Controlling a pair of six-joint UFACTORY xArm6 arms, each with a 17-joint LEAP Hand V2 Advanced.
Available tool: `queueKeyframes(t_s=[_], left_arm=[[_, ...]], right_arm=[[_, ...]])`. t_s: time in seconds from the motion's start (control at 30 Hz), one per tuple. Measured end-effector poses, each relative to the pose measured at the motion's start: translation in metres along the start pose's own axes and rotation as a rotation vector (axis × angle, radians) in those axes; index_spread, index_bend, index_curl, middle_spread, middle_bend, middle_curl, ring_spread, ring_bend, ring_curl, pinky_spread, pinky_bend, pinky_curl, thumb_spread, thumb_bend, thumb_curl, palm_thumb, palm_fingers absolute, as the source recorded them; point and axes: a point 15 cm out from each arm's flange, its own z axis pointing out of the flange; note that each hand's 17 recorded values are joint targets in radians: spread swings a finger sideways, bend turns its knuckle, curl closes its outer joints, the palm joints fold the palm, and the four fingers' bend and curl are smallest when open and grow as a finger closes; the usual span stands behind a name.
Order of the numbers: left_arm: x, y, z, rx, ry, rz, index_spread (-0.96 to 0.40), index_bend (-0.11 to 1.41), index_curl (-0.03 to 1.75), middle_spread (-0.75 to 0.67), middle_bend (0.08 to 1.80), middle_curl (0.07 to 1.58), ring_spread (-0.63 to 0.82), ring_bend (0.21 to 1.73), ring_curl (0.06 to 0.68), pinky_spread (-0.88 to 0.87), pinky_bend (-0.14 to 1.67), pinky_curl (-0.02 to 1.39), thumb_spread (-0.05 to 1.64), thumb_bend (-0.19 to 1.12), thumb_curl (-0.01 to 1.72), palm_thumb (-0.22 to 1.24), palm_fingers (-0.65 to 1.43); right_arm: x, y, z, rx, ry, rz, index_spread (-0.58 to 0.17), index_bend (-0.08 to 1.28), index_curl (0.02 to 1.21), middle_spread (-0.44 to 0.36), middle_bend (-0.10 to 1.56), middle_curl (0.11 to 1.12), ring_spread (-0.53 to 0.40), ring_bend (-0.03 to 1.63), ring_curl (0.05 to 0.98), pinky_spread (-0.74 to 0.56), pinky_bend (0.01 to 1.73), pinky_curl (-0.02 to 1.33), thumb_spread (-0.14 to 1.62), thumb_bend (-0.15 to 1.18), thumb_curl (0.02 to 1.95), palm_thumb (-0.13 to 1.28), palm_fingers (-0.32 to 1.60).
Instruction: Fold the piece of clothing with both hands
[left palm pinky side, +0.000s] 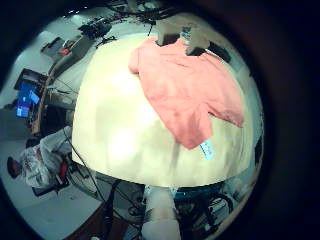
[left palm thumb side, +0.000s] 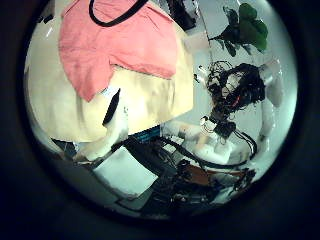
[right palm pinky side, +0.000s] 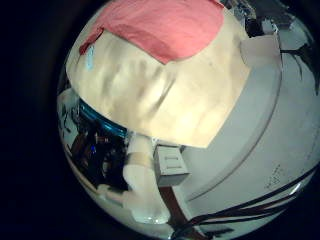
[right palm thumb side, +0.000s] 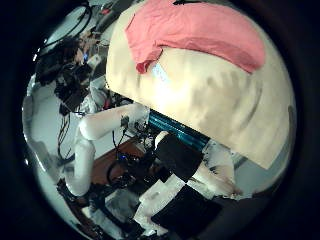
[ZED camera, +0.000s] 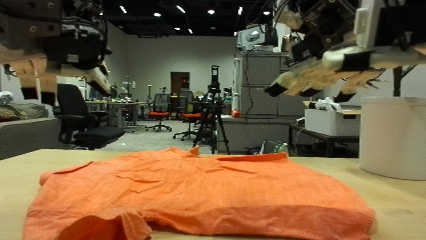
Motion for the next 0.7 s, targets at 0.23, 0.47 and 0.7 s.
queueKeyframes(t_s=[0.23,0.47,0.7], left_arm=[[0.002,0.000,0.001,-0.003,0.000,0.010,0.03,0.15,0.28,0.22,0.27,0.36,0.40,0.60,0.189,0.43,0.33,0.31,1.03,-0.02,0.39,0.58,0.15],[0.006,0.003,0.009,-0.025,0.003,0.024,0.01,0.18,0.30,0.24,0.27,0.35,0.39,0.59,0.183,0.43,0.31,0.30,1.02,-0.02,0.40,0.58,0.17],[0.017,0.015,0.034,-0.143,-0.091,0.187,0.03,0.17,0.31,0.19,0.26,0.36,0.40,0.55,0.172,0.41,0.29,0.30,1.02,-0.02,0.40,0.59,0.19]], right_arm=[[0.000,0.001,-0.004,0.015,-0.001,0.003,-0.352,0.19,0.35,-0.051,0.19,0.32,0.230,0.20,0.233,0.41,0.19,0.25,1.20,-0.02,0.23,0.40,0.32],[-0.002,-0.001,0.001,-0.007,-0.001,-0.003,-0.349,0.19,0.36,-0.064,0.19,0.32,0.230,0.20,0.234,0.41,0.19,0.25,1.20,-0.02,0.23,0.40,0.32],[0.013,0.001,-0.017,0.017,-0.002,0.049,-0.350,0.18,0.35,-0.038,0.20,0.33,0.234,0.20,0.233,0.41,0.20,0.25,1.20,-0.02,0.23,0.40,0.34]])
